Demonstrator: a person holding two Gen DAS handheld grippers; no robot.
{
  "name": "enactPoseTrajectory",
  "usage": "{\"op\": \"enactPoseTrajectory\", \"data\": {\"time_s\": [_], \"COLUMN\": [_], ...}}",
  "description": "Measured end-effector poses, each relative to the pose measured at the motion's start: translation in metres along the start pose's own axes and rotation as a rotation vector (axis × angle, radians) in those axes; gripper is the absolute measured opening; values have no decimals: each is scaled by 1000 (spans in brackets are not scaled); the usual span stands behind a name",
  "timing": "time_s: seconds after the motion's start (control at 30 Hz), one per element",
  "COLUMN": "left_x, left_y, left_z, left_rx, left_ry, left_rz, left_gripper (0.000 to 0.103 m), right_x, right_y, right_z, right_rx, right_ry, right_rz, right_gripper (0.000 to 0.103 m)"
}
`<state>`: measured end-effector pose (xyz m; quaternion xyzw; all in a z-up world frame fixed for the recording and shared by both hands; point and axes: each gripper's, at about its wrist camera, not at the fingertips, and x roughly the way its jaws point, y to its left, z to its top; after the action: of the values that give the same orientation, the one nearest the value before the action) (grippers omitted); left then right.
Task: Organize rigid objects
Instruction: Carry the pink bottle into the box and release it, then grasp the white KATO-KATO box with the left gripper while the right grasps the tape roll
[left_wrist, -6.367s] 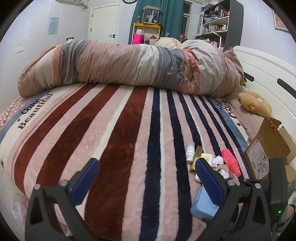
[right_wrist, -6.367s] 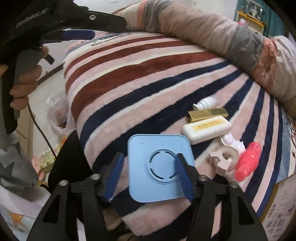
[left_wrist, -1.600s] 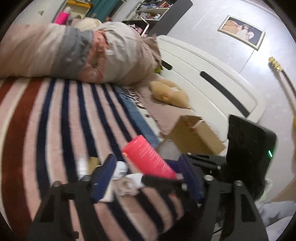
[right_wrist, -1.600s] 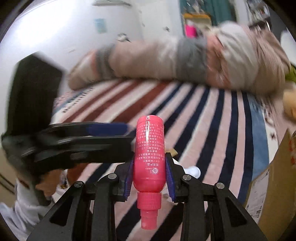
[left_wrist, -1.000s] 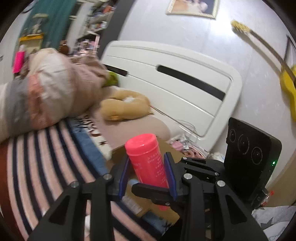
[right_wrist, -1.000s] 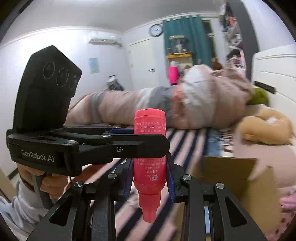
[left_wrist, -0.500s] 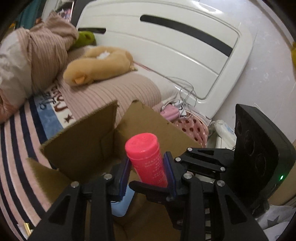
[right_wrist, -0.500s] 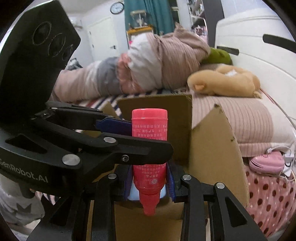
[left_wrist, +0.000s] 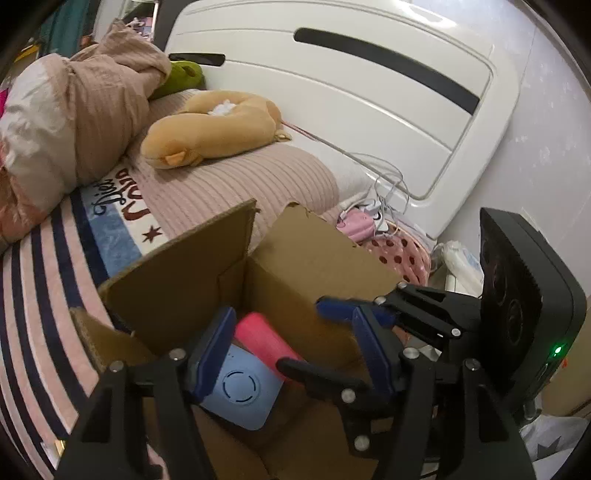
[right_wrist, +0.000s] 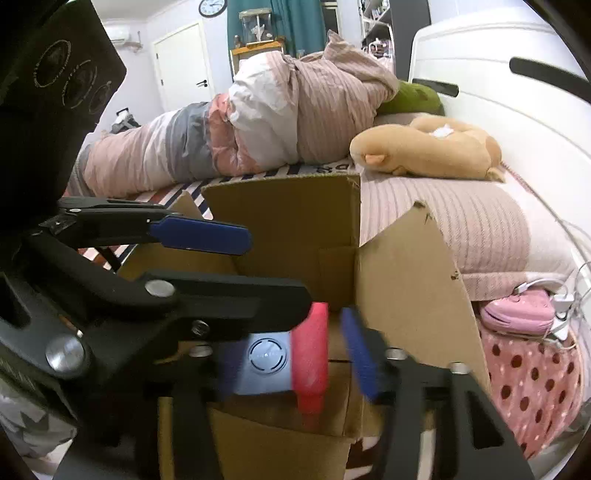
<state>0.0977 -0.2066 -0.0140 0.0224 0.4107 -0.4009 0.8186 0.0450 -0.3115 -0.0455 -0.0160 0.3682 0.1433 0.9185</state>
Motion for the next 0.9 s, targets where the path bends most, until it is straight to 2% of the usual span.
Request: {"op": "enactPoseTrajectory", "data": {"time_s": [0.07,0.13,0.23,0.37,0.5,0.67,0.83,0.9], "left_x": [-13,-31,-62,-101,-138,-166,-164,-159], "left_y": [4,11,25,52,85,124,155,170], "left_z": [-2,-5,-16,-38,-72,-119,-169,-189], "left_rx": [-14,-23,-51,-85,-141,-208,-275,-321], "left_ry": [-26,-60,-117,-159,-187,-197,-161,-149], "left_rz": [0,14,71,180,274,385,462,463], "left_gripper": [64,70,75,75,75,75,75,75], "right_x": [-3,-7,-18,-30,-27,6,47,66], "right_y": [6,13,29,70,116,166,188,191], "right_z": [1,4,11,23,31,27,2,-9], "right_rx": [-15,-20,-36,-109,-169,-205,-219,-204], "right_ry": [-7,-21,-66,-117,-124,-26,90,143], "right_rz": [-14,-16,5,76,177,303,316,311], "right_gripper": [56,56,56,56,56,56,56,57]}}
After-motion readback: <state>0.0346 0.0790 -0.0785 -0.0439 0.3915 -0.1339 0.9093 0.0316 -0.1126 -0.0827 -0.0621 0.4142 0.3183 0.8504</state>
